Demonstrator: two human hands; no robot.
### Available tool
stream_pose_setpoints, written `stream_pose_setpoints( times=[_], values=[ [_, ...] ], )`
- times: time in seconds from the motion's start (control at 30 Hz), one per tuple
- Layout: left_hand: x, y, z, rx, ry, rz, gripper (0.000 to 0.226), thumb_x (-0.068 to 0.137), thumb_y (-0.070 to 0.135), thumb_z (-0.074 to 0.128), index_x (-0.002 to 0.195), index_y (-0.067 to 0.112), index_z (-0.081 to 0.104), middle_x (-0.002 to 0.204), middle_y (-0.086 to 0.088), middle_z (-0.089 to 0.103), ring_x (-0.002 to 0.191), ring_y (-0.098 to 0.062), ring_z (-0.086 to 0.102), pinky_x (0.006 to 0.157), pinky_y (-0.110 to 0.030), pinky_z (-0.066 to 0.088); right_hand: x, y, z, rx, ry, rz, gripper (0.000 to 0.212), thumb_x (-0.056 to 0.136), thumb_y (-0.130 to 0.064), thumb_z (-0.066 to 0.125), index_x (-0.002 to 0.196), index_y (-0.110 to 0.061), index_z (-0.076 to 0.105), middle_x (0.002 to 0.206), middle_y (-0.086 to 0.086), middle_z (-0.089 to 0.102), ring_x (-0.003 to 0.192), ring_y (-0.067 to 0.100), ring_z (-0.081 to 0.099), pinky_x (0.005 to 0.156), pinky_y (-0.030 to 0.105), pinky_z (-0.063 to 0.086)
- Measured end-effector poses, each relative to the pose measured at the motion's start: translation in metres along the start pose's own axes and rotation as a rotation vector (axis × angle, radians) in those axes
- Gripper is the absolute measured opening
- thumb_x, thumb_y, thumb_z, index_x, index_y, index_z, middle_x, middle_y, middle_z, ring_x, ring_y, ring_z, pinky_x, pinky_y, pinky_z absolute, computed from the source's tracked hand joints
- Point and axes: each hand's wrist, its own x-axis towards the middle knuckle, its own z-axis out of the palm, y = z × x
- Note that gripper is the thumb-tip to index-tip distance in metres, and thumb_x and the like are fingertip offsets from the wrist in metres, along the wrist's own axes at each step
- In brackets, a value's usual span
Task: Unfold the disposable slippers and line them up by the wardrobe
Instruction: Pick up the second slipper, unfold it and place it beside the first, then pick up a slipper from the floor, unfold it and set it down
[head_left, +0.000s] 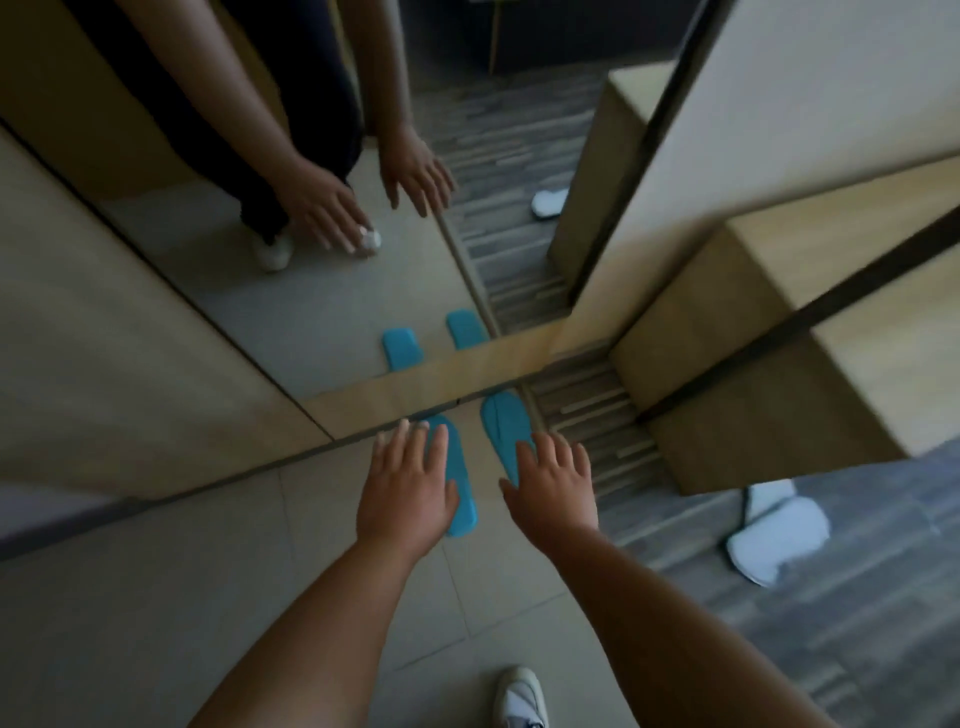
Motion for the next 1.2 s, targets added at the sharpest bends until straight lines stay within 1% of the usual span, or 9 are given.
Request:
stream_pose_setpoints(
  times=[0.1, 0.23, 0.33, 0.43, 0.53, 0.67, 0.83, 1.03, 1.2],
  values=[
    [-0.027, 0.028, -0.097, 0.037, 0.02, 0.098, 0.069, 0.09, 0.044, 0.041, 0.149, 0.012, 0.022, 0.155, -0.014, 0.03, 0.146, -0.033, 0.02, 0.118, -0.05, 0.012, -0.043, 0.003, -0.097, 0.032, 0.021, 0.038, 0.069, 0.088, -0.054, 0.05, 0.145, -0.021, 0.031, 0.149, 0.008, 0.036, 0.141, 0.028, 0.025, 0.116, 0.051, 0.02],
    [-0.061, 0.061, -0.201, 0.052, 0.005, 0.208, 0.067, 0.091, 0.042, 0.038, 0.148, 0.011, 0.022, 0.156, -0.014, 0.028, 0.145, -0.032, 0.019, 0.119, -0.048, 0.01, -0.105, 0.003, -0.205, 0.089, 0.099, 0.138, 0.067, 0.087, -0.055, 0.05, 0.143, -0.023, 0.034, 0.148, 0.005, 0.038, 0.141, 0.027, 0.025, 0.116, 0.048, 0.019],
    [-0.079, 0.089, -0.259, 0.062, 0.059, 0.3, 0.062, 0.09, 0.04, 0.043, 0.143, 0.009, 0.034, 0.149, -0.015, 0.038, 0.14, -0.034, 0.029, 0.118, -0.048, 0.017, -0.151, 0.015, -0.261, 0.145, 0.152, 0.224, 0.065, 0.088, -0.055, 0.047, 0.143, -0.024, 0.033, 0.149, 0.004, 0.037, 0.142, 0.026, 0.023, 0.117, 0.048, 0.017],
    [-0.09, 0.118, -0.292, 0.083, 0.102, 0.408, 0.055, 0.089, 0.039, 0.044, 0.136, 0.011, 0.041, 0.141, -0.013, 0.046, 0.134, -0.033, 0.037, 0.115, -0.049, 0.022, -0.192, 0.036, -0.295, 0.156, 0.19, 0.302, 0.067, 0.09, -0.057, 0.043, 0.146, -0.023, 0.029, 0.151, 0.005, 0.034, 0.143, 0.026, 0.021, 0.117, 0.049, 0.014],
    [-0.095, 0.152, -0.302, 0.084, 0.087, 0.478, 0.054, 0.088, 0.039, 0.045, 0.134, 0.011, 0.042, 0.139, -0.012, 0.048, 0.132, -0.032, 0.038, 0.116, -0.049, 0.022, -0.224, 0.064, -0.311, 0.161, 0.227, 0.391, 0.065, 0.089, -0.057, 0.045, 0.144, -0.023, 0.031, 0.148, 0.006, 0.037, 0.141, 0.027, 0.027, 0.116, 0.049, 0.016],
    [-0.1, 0.206, -0.295, 0.083, 0.072, 0.582, 0.054, 0.087, 0.039, 0.046, 0.134, 0.011, 0.044, 0.138, -0.012, 0.05, 0.131, -0.032, 0.041, 0.114, -0.049, 0.026, -0.256, 0.101, -0.312, 0.187, 0.238, 0.532, 0.066, 0.088, -0.058, 0.044, 0.142, -0.022, 0.031, 0.145, 0.007, 0.041, 0.137, 0.029, 0.033, 0.114, 0.051, 0.021],
    [-0.096, 0.296, -0.277, 0.089, 0.044, 0.7, 0.055, 0.086, 0.039, 0.046, 0.133, 0.012, 0.046, 0.137, -0.012, 0.052, 0.129, -0.031, 0.044, 0.112, -0.049, 0.028, -0.292, 0.171, -0.302, 0.207, 0.232, 0.682, 0.06, 0.088, -0.054, 0.044, 0.137, -0.02, 0.039, 0.14, 0.008, 0.046, 0.132, 0.029, 0.04, 0.112, 0.051, 0.028],
    [-0.087, 0.399, -0.257, 0.122, -0.007, 0.804, 0.051, 0.089, 0.039, 0.043, 0.134, 0.013, 0.045, 0.136, -0.008, 0.051, 0.128, -0.027, 0.044, 0.115, -0.046, 0.026, -0.318, 0.266, -0.297, 0.23, 0.192, 0.794, 0.057, 0.09, -0.049, 0.043, 0.137, -0.018, 0.041, 0.14, 0.007, 0.046, 0.131, 0.027, 0.038, 0.111, 0.045, 0.025],
    [-0.069, 0.475, -0.242, 0.143, -0.04, 0.811, 0.049, 0.09, 0.039, 0.042, 0.132, 0.014, 0.045, 0.137, -0.007, 0.05, 0.13, -0.026, 0.041, 0.116, -0.044, 0.023, -0.328, 0.339, -0.29, 0.207, 0.163, 0.851, 0.056, 0.09, -0.051, 0.045, 0.135, -0.018, 0.041, 0.138, 0.007, 0.047, 0.13, 0.028, 0.039, 0.108, 0.044, 0.027]
  ],
)
